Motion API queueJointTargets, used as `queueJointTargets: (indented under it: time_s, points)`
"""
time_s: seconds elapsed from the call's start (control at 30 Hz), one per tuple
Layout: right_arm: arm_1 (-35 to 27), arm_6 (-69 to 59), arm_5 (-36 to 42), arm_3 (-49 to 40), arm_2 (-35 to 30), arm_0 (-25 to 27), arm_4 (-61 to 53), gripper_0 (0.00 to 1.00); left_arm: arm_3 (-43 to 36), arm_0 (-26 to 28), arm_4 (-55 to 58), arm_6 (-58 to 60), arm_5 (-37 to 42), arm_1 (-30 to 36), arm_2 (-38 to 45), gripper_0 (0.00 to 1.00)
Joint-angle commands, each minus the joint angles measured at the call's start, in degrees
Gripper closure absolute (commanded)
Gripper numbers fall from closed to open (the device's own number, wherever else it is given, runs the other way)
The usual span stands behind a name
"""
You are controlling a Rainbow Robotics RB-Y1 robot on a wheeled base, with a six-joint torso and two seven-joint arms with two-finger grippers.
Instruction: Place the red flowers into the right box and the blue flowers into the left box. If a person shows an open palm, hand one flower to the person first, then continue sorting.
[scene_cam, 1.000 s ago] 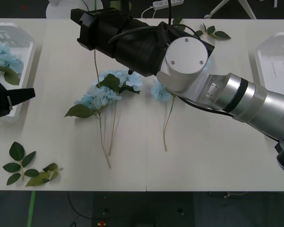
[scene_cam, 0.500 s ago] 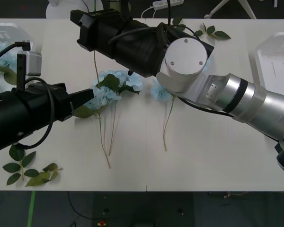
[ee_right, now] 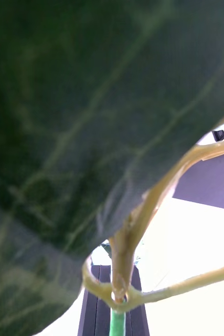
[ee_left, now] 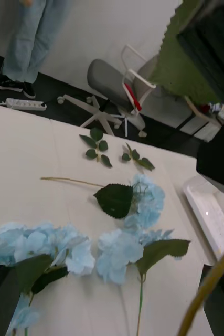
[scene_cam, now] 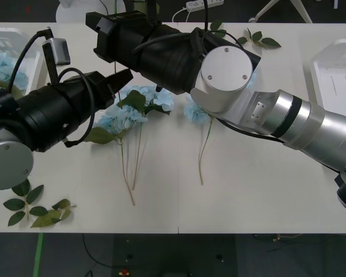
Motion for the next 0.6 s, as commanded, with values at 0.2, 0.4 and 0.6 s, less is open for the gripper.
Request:
queueJointTargets:
  time_s: [0.2,0.4,0.6]
  points:
    - [0.07,1.08,-0.42,-0.78,0.27,-3.01,0.47,1.00,3.63,-5.08,-0.29,14.71,-4.01,-1.33,-5.54,0.00]
    - [-0.11,1.08,-0.42,-0.69,0.27,-3.01,0.47,1.00,3.72,-6.22,-0.82,18.93,-4.01,-1.33,-5.89,0.00]
    - [-0.19,1.08,-0.42,-0.78,0.27,-3.01,0.38,1.00,4.33,-6.57,-1.52,19.01,-4.01,-1.24,-6.42,0.31]
